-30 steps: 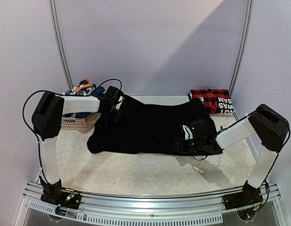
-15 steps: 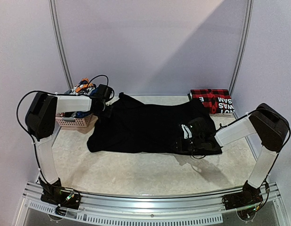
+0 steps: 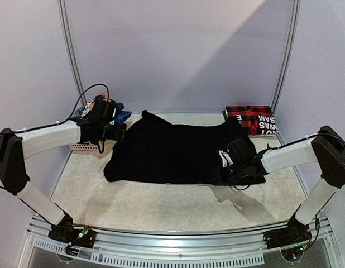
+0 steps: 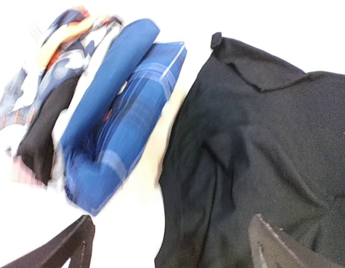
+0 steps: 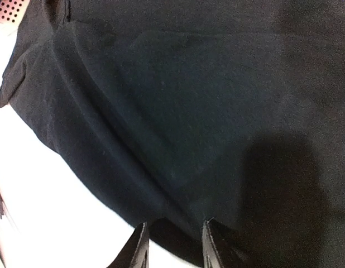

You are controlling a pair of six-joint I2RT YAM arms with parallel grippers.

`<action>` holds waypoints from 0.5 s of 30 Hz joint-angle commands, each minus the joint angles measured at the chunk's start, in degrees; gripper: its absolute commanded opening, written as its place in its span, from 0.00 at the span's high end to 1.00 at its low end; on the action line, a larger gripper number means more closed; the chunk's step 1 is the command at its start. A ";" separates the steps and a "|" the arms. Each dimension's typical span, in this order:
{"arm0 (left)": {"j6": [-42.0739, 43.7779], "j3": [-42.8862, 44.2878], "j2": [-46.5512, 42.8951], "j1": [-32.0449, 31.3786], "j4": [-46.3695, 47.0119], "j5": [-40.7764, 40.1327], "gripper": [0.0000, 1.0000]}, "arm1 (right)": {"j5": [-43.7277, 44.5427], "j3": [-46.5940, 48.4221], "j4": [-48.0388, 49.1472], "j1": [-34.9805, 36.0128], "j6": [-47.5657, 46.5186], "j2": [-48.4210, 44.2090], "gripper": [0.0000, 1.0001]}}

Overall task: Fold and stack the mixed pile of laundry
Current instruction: Adjust the 1/3-folded T-shirt at the center of the board.

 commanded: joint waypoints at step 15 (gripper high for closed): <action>-20.43 -24.81 -21.64 -6.60 -7.46 2.03 0.30 | 24.23 -7.81 -15.58 0.10 8.49 -23.18 0.42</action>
